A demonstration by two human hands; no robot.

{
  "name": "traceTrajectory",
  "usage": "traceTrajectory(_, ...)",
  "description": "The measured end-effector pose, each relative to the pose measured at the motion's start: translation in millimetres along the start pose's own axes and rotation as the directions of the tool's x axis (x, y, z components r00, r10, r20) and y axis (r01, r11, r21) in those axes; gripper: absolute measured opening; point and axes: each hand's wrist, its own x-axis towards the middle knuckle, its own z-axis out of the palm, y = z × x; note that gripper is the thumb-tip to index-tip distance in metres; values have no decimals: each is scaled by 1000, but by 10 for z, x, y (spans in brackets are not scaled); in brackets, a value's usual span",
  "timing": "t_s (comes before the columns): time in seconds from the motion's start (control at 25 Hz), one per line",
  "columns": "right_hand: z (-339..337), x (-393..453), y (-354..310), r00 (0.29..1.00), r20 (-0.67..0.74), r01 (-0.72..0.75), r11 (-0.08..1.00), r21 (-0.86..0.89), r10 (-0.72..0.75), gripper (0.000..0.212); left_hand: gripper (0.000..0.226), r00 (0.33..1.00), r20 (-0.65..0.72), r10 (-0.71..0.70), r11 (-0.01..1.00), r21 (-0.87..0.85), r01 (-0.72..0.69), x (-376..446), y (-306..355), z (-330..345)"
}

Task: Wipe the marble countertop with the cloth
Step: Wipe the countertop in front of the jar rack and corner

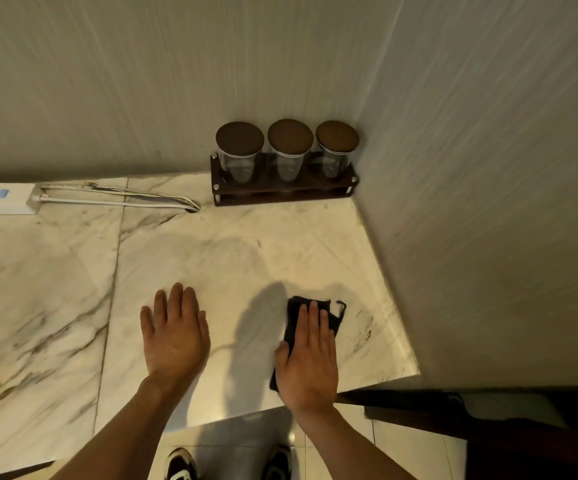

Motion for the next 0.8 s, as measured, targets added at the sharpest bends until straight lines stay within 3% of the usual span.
traceTrajectory(0.24, -205, 4, 426, 946, 131, 306, 950, -66, -295, 67, 48, 985, -6, 173, 984, -28, -174, -31, 465, 51)
traceTrajectory(0.44, -395, 200, 727, 805, 263, 566, 821, -72, -532, 66, 65, 988, 49, 143, 987, -85, -139, -26, 618, 220)
traceTrajectory(0.56, -464, 373, 823, 700, 347, 672, 740, -26, -624, 67, 64, 990, 44, 136, 990, -34, -135, -56, 639, 238)
traceTrajectory(0.68, -505, 575, 866, 597, 416, 757, 654, -9, -686, 68, 61, 990, 50, 135, 991, 18, -136, -61, 650, 227)
traceTrajectory(0.8, -518, 784, 856, 556, 445, 791, 611, -27, -702, 69, 60, 989, 81, 123, 991, 37, -126, -51, 654, 214)
